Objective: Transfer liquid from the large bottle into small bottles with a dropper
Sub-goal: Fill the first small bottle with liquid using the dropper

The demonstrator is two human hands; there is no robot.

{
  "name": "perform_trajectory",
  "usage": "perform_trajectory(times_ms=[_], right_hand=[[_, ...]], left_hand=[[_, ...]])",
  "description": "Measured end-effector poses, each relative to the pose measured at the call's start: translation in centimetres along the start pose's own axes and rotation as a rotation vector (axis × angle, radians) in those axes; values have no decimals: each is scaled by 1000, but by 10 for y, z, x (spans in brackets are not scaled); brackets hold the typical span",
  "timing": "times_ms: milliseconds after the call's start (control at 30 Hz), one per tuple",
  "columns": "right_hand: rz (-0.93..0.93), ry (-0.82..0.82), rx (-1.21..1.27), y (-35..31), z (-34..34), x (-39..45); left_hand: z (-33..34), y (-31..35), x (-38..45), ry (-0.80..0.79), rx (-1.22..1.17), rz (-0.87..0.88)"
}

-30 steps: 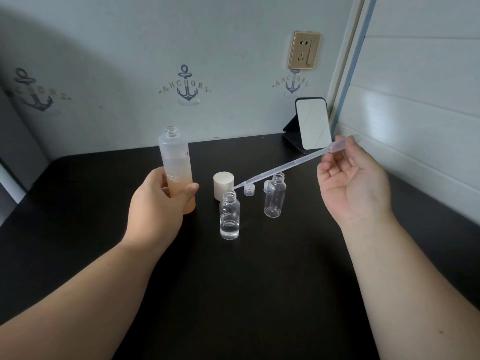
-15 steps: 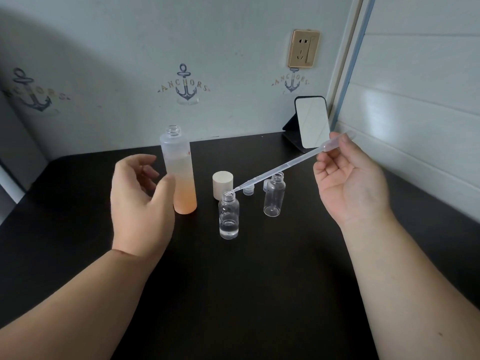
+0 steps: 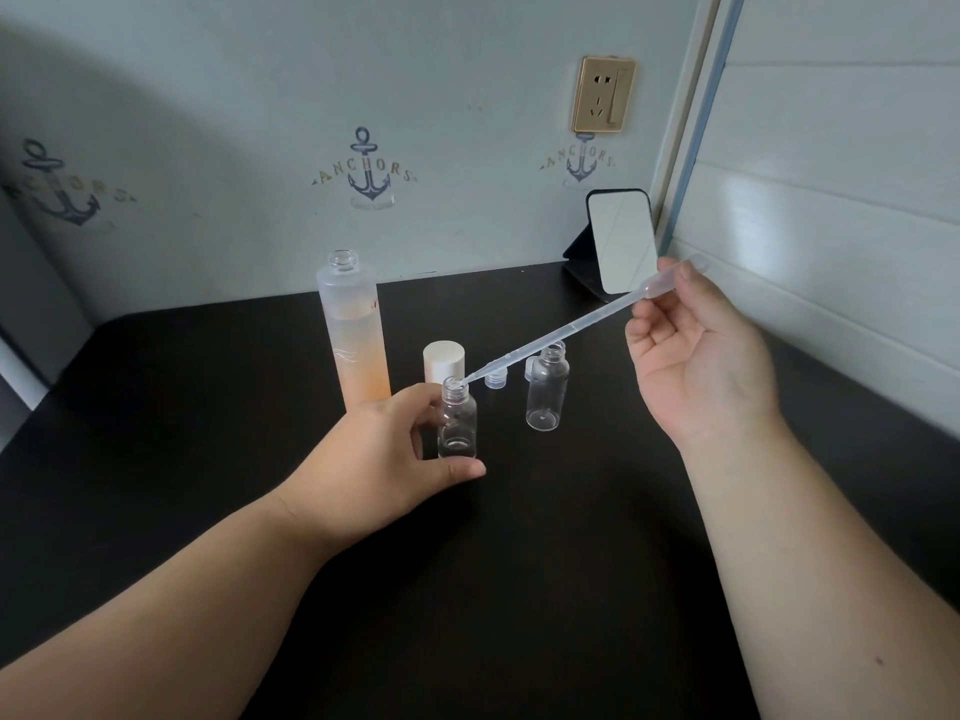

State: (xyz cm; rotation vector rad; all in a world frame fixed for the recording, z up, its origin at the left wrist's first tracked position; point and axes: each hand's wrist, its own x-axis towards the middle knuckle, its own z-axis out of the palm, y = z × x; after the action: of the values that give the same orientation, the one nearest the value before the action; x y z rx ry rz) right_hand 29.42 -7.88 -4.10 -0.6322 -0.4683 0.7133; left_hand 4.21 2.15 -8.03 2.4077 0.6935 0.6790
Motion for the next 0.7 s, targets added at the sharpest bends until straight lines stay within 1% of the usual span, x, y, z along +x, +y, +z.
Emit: perform_trajectory(times_ms=[133, 400, 700], right_hand=[[-8, 14, 10, 0, 0, 1], [-15, 42, 10, 2, -3, 3], [-19, 31, -10, 2, -6, 5]], left_hand=[[0, -4, 1, 13, 26, 10], [1, -8, 3, 22, -5, 36], [2, -13, 4, 17, -23, 44]])
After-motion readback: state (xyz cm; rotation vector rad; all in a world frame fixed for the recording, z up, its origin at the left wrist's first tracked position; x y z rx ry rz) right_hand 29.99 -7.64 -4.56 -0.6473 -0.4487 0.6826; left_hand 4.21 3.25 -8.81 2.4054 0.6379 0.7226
